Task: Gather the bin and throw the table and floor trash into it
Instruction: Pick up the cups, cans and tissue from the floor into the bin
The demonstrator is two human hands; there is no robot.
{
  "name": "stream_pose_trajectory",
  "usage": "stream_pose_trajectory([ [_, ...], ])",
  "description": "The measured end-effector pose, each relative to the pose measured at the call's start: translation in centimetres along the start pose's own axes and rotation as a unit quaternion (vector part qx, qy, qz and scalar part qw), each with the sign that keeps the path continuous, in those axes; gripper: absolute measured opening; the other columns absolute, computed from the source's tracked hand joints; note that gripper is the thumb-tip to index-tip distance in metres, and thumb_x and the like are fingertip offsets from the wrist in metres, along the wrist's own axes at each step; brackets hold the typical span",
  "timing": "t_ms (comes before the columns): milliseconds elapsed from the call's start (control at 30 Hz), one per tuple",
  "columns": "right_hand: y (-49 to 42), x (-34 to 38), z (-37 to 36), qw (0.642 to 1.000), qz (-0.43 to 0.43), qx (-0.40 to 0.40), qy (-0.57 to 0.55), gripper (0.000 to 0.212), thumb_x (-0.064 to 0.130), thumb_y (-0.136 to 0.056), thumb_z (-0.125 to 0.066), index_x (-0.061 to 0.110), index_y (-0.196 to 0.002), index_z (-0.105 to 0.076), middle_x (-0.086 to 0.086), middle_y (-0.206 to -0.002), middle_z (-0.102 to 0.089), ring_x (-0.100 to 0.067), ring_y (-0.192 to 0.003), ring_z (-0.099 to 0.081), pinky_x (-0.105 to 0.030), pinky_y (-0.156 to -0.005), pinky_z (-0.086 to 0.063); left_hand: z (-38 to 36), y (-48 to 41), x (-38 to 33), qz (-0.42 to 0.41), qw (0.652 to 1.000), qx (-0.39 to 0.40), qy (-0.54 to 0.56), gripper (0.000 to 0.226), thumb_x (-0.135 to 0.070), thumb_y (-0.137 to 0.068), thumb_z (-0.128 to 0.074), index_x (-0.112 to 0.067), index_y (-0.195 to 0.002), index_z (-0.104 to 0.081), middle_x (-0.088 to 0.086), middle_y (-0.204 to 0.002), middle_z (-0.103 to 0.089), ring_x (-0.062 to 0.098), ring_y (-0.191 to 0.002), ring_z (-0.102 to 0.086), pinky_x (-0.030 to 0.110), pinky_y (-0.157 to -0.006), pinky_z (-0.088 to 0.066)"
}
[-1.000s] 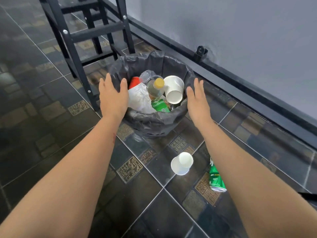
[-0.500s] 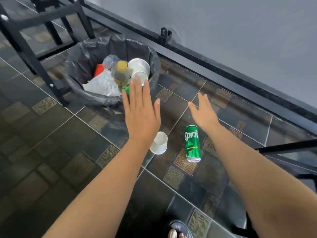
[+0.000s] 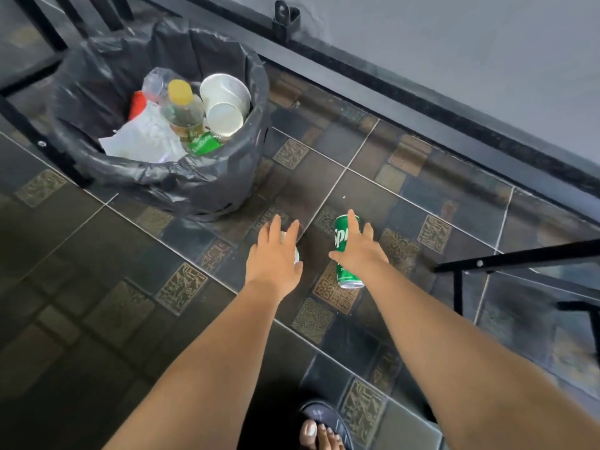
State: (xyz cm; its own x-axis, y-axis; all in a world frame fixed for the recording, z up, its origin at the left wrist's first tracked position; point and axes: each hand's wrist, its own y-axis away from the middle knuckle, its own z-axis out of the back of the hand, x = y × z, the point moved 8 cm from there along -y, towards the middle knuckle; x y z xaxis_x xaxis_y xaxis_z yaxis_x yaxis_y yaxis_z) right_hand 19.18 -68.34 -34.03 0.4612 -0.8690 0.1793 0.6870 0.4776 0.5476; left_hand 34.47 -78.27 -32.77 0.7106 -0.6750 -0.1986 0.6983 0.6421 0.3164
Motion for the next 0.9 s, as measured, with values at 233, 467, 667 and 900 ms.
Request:
stream_pose_trajectory([
  [233,-0.5,-0.4,1.2,0.997,0.047,-0.032,-0.052,0.108,0.018,-0.084,-0.07,0.032,-0.152,0.014,-0.015,-0.14,-0.039,-0.04,-0.12,-0.051,-0.05,-0.097,-0.044,2.9,-0.5,0.2,0.022,0.993,-0.06,0.097,0.072,-0.033,-0.096,-0.061,-0.018,-0.154,-0.022,0.008,-0.144,-0.035,0.028,-0.132,-0.038,0.041,-0.091,-0.049],
  [467,0.4,3.1,8.1,0.941,0.125,-0.194,-0.248,0.065,0.028,-0.077,-0.071,0.022,-0.127,-0.029,-0.005,-0.124,-0.058,-0.03,-0.105,-0.06,-0.034,-0.079,-0.043,11.1,0.3,-2.3,-0.061,0.946,-0.254,0.193,0.057,-0.024,-0.081,-0.079,-0.003,-0.126,-0.05,0.017,-0.128,-0.048,0.039,-0.11,-0.055,0.043,-0.08,-0.049],
  [667,3.0,6.5,14.3,0.869,0.174,-0.279,-0.369,0.053,0.029,-0.077,-0.069,0.026,-0.118,-0.036,0.009,-0.107,-0.057,-0.014,-0.09,-0.058,-0.027,-0.071,-0.038,18.8,2.5,-1.7,-0.075,0.885,-0.396,0.235,0.051,-0.031,-0.086,-0.074,-0.003,-0.123,-0.052,0.016,-0.124,-0.052,0.036,-0.11,-0.055,0.04,-0.079,-0.05],
  [900,6.0,12.1,19.7,0.782,0.228,-0.331,-0.476,0.062,0.023,-0.082,-0.069,0.026,-0.138,-0.043,0.009,-0.13,-0.055,-0.005,-0.112,-0.054,-0.023,-0.093,-0.042,25.4,4.2,3.2,-0.007,0.83,-0.486,0.273,0.049,-0.02,-0.084,-0.073,0.0,-0.123,-0.052,0.02,-0.129,-0.049,0.036,-0.119,-0.049,0.041,-0.099,-0.046],
])
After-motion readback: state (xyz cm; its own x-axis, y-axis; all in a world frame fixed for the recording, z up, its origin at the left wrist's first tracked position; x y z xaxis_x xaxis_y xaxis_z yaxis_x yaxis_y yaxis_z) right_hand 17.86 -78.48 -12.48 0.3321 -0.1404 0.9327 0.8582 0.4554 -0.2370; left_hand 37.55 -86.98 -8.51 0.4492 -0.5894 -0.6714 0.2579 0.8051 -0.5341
